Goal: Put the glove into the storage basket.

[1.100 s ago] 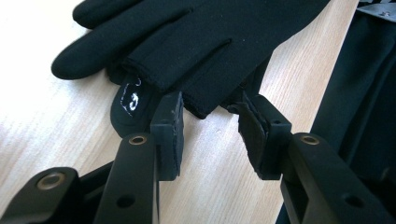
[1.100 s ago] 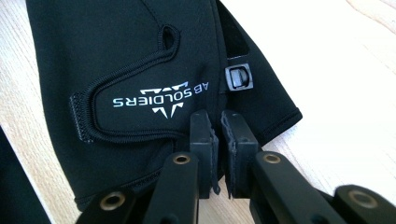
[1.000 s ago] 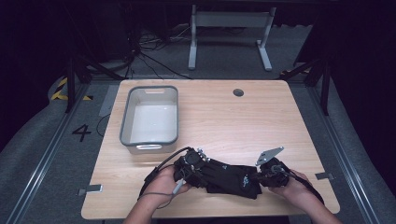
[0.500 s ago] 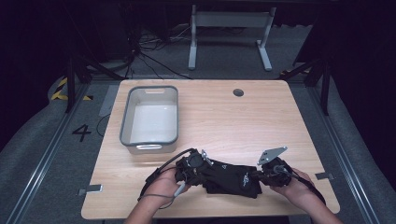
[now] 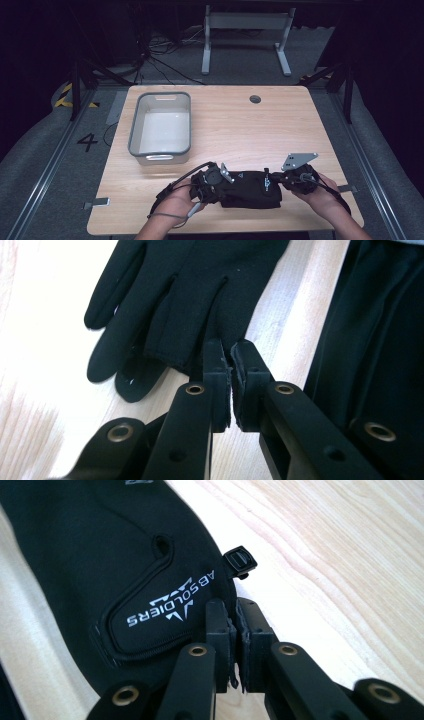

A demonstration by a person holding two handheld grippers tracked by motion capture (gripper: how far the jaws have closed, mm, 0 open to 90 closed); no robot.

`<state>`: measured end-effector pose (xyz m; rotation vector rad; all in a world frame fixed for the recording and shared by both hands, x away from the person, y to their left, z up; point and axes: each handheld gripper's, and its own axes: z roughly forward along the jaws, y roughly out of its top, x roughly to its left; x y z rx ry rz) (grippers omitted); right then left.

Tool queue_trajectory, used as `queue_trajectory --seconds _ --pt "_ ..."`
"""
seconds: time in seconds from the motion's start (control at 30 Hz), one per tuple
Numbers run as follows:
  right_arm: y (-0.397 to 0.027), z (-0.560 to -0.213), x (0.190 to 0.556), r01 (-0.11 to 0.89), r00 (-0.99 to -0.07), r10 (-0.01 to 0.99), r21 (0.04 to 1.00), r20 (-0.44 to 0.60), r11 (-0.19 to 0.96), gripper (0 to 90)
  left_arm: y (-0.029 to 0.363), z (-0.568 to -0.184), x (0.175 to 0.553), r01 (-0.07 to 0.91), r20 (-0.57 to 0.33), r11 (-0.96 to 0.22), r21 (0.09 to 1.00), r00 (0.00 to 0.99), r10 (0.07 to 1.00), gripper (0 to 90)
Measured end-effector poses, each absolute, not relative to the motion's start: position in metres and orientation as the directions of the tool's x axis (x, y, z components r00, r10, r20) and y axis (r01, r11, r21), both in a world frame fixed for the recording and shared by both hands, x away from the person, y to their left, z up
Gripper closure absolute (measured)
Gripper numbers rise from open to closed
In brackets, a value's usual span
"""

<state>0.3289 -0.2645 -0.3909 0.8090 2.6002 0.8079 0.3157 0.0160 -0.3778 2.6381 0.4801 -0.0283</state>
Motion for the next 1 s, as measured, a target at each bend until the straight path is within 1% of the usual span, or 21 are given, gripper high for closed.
queue_trajectory --seconds 0.2,0.47,0.57,0.7,0.83,0.9,1.0 --pt "-0.265 -0.393 0.336 0.425 -0.789 0.604 0.608 -0.115 0.671 85.7 0.011 -0.383 0.313 0.338 -0.096 -0.848 0.408 0.94 0.328 85.6" --pt "-0.262 -0.392 0.336 0.39 -0.788 0.599 0.638 -0.141 0.664 85.7 0.016 -0.382 0.316 0.353 -0.097 -0.841 0.409 0.934 0.345 85.5" --pt "-0.26 -0.395 0.336 0.395 -0.789 0.598 0.631 -0.138 0.667 85.7 0.018 -0.383 0.317 0.365 -0.096 -0.844 0.392 0.929 0.357 85.5" --pt "-0.258 -0.399 0.337 0.396 -0.793 0.594 0.623 -0.139 0.674 85.7 0.015 -0.386 0.317 0.36 -0.097 -0.852 0.38 0.931 0.351 85.5" --pt "-0.262 -0.402 0.338 0.421 -0.793 0.6 0.616 -0.107 0.666 85.5 0.012 -0.389 0.316 0.352 -0.104 -0.859 0.372 0.935 0.338 85.3" --pt "-0.262 -0.403 0.339 0.422 -0.793 0.6 0.614 -0.106 0.667 85.3 0.011 -0.391 0.318 0.358 -0.101 -0.863 0.357 0.933 0.346 85.2" --pt "-0.262 -0.406 0.339 0.43 -0.794 0.599 0.599 -0.106 0.676 85.0 0.01 -0.395 0.319 0.358 -0.122 -0.864 0.354 0.933 0.337 85.2"
